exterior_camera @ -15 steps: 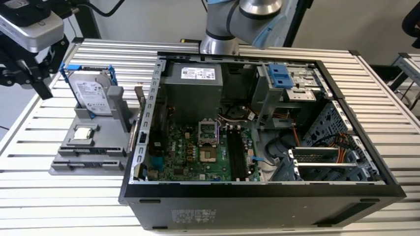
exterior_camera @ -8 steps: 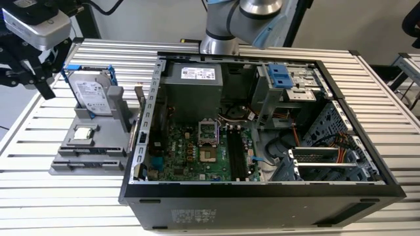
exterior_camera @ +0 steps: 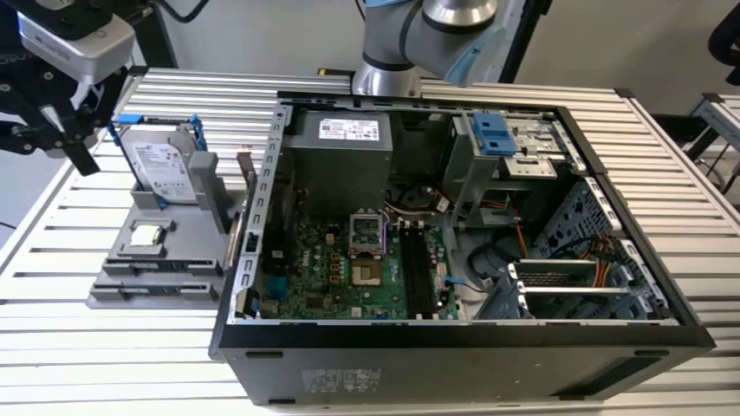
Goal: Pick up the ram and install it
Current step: 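Pick up the ram and move it above insertion slot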
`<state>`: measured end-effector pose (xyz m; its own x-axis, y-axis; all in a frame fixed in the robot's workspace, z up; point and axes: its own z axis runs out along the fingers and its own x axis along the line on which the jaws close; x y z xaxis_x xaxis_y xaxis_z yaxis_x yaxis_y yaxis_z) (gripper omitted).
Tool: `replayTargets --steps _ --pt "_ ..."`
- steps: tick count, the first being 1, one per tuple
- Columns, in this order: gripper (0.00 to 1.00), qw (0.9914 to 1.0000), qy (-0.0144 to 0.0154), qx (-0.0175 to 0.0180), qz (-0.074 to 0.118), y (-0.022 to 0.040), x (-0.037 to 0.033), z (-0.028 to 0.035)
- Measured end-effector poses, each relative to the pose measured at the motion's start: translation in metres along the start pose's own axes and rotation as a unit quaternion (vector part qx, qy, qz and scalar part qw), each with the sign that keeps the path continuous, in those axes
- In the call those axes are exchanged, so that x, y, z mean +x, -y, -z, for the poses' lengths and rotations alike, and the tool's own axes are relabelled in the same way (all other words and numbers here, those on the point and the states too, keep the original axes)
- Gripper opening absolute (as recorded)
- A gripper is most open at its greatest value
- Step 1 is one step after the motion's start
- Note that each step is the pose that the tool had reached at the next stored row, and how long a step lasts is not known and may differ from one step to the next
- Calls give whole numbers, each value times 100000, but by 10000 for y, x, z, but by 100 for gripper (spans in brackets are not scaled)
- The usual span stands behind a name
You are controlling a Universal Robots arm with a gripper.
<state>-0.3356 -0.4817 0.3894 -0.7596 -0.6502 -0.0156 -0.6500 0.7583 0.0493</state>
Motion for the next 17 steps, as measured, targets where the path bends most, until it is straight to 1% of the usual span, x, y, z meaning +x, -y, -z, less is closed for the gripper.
replayTargets --steps 7,11,14,17 --pt "0 99980 -99 -33 1973 -1 -21 0" --pt "0 99942 -168 -55 3415 -3 -24 -1" --pt "0 99876 -249 -78 4976 -3 -25 -1" --pt "0 99767 -340 -107 6811 -3 -25 0"
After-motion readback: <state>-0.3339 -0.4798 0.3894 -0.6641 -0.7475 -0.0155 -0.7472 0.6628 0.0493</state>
